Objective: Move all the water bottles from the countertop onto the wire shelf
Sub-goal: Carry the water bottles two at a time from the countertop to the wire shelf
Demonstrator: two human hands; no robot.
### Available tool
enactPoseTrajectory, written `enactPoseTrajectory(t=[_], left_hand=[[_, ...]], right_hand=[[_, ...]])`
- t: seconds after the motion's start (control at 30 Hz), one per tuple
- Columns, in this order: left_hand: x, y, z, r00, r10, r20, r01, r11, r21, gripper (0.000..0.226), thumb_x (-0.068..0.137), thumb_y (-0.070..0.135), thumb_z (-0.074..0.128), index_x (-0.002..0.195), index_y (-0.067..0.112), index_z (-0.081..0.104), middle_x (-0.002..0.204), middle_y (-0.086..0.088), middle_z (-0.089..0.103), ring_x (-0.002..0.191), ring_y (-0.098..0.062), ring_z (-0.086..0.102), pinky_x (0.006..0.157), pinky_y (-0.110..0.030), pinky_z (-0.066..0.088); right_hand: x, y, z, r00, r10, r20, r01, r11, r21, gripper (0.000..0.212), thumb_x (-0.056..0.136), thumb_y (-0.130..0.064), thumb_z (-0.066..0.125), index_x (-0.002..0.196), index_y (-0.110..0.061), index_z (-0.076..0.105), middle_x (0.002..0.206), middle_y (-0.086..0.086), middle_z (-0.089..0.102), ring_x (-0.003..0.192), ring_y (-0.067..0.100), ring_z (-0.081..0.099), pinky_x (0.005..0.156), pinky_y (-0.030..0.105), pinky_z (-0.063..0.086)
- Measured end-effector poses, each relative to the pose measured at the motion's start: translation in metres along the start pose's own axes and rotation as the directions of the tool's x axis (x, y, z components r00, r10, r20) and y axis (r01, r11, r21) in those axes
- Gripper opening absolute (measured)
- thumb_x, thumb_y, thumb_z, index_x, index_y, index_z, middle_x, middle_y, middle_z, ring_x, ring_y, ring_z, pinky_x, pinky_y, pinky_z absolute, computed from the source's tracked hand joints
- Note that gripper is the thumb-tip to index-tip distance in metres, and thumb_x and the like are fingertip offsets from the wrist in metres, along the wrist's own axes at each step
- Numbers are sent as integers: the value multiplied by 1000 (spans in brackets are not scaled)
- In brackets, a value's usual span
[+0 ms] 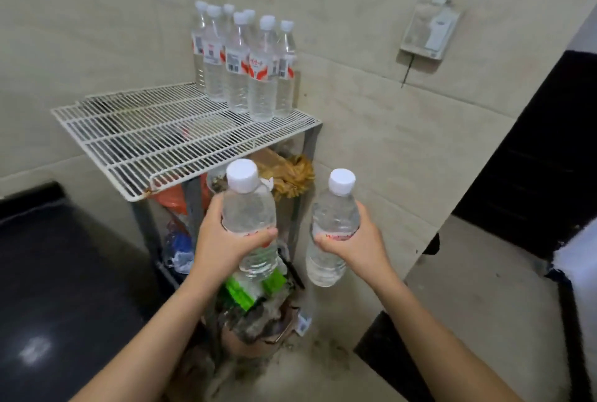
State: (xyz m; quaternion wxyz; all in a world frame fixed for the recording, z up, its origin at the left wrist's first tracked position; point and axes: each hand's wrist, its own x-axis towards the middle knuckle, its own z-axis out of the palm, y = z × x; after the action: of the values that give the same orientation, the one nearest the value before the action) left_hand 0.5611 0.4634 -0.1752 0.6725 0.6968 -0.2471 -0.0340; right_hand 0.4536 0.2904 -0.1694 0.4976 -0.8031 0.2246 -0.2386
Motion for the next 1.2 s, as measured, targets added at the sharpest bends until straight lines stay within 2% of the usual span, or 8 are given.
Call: enactPoseTrajectory(t=[0.1, 0.2, 0.27, 0.37, 0.5, 0.6, 0.83, 1.2], left_hand=[[23, 25, -10, 987, 68, -144, -69, 998, -2, 63, 42, 27, 85, 94, 37, 51, 96, 21, 56, 85, 18, 55, 74, -4, 43], [53, 42, -33, 951, 106, -289, -128, 990, -58, 61, 37, 34, 80, 91, 43, 55, 102, 13, 62, 102, -14, 61, 89, -38, 50], [76, 48, -53, 927, 138, -350, -172, 983, -68, 74, 38, 31, 82, 106, 22, 56, 111, -7, 63, 106, -29, 61, 92, -49, 49], [116, 58, -81, 903, 165, -396, -180, 984, 0, 85, 36, 37, 84, 111, 13, 52, 117, -20, 59, 108, -35, 58, 81, -39, 54], [164, 58, -106, 873, 203, -444, -181, 979, 94, 79, 30, 38, 88, 100, 29, 51, 108, -2, 60, 104, -19, 59, 93, -44, 48], [202, 49, -122, 864, 184, -468, -170, 983, 73, 81, 34, 42, 82, 107, 25, 52, 113, -7, 61, 106, -26, 60, 89, -45, 51], [278, 28, -144, 870, 144, -472, -88, 986, 139, 65, 56, 24, 83, 110, 20, 45, 104, 3, 59, 95, -11, 59, 59, -10, 49], [366, -7, -154, 814, 96, -573, -8, 988, 154, 58, 60, 23, 82, 104, 21, 45, 97, 4, 58, 89, -12, 57, 65, -17, 42]], right_hand=[[43, -15, 3, 996, -89, 2, 88, 991, 103, 58, 57, -9, 84, 101, -25, 50, 91, -11, 61, 86, 9, 60, 78, 25, 46], [86, -40, 14, 984, -175, 41, 161, 957, 240, 63, 47, -19, 81, 103, -19, 53, 95, -7, 64, 82, -1, 62, 73, 13, 48], [114, -62, 27, 971, -232, 62, 202, 927, 317, 72, 40, -31, 79, 106, -18, 54, 99, -4, 66, 86, 1, 64, 76, 16, 50], [155, -94, 49, 950, -303, 78, 249, 884, 396, 70, 37, -38, 77, 102, -24, 56, 103, -2, 66, 96, 14, 64, 84, 30, 52], [211, -128, 85, 927, -352, 127, 230, 803, 549, 47, 47, -16, 77, 91, -24, 60, 87, -8, 69, 84, 11, 67, 74, 28, 56], [253, -150, 116, 928, -317, 195, 130, 768, 627, 43, 54, -10, 75, 93, -21, 58, 88, -2, 67, 84, 17, 65, 75, 32, 55], [325, -170, 198, 921, -333, 199, 216, 866, 450, 57, 63, -13, 80, 111, -17, 51, 104, -1, 62, 94, 14, 60, 81, 29, 49], [401, -181, 267, 935, -296, 196, 213, 909, 360, 62, 64, -15, 78, 118, -15, 47, 107, -1, 58, 100, 17, 57, 85, 30, 44]])
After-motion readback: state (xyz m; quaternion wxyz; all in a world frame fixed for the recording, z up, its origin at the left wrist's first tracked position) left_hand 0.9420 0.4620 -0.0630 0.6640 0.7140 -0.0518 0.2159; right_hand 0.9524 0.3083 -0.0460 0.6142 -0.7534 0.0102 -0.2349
